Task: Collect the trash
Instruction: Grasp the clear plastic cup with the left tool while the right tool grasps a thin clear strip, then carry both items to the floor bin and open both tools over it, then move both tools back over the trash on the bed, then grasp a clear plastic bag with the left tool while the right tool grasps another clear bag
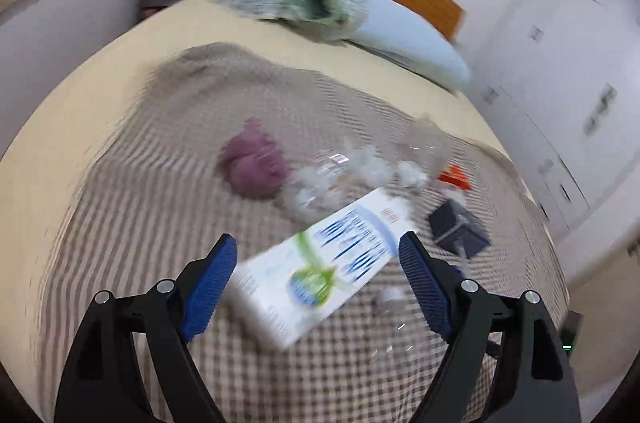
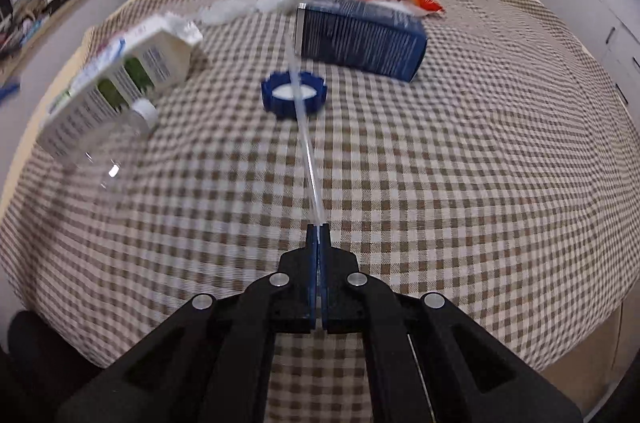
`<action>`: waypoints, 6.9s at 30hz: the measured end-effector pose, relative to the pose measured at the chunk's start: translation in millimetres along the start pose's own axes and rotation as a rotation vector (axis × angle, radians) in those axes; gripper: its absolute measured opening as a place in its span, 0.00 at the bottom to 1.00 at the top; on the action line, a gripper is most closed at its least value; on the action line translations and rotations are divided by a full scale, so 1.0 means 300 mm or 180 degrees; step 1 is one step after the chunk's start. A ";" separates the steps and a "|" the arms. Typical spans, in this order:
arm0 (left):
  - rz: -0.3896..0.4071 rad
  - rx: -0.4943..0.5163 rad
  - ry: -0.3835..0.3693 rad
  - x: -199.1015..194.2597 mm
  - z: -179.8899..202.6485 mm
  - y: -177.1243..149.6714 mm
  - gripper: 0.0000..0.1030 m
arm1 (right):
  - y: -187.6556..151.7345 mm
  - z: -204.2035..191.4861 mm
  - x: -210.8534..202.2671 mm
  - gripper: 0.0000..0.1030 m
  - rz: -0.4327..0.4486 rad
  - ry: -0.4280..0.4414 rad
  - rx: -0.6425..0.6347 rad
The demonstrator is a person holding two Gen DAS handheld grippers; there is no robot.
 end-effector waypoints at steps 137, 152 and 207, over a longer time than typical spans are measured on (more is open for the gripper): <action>-0.2526 0.1867 0.0051 0.461 1.095 -1.893 0.83 | -1.391 0.767 -0.238 0.59 -0.0592 -0.0964 0.1889; -0.1048 0.1629 -0.0570 0.212 1.073 -0.884 0.85 | -0.503 0.797 -0.443 0.64 0.0690 -0.0997 0.1090; -0.0605 0.0609 0.0427 0.627 0.658 -0.013 0.15 | 0.630 0.731 0.510 0.05 0.1053 0.0276 0.0447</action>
Point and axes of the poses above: each gripper's, at about its wrist camera, not at the fingertips, and x roughly the way its jaws point, z to its right, y to its top, the point moved 5 cm from there along x, roughly the way its jaws point, and after that the axes turned 6 degrees about -x, right-handed, at the moved point
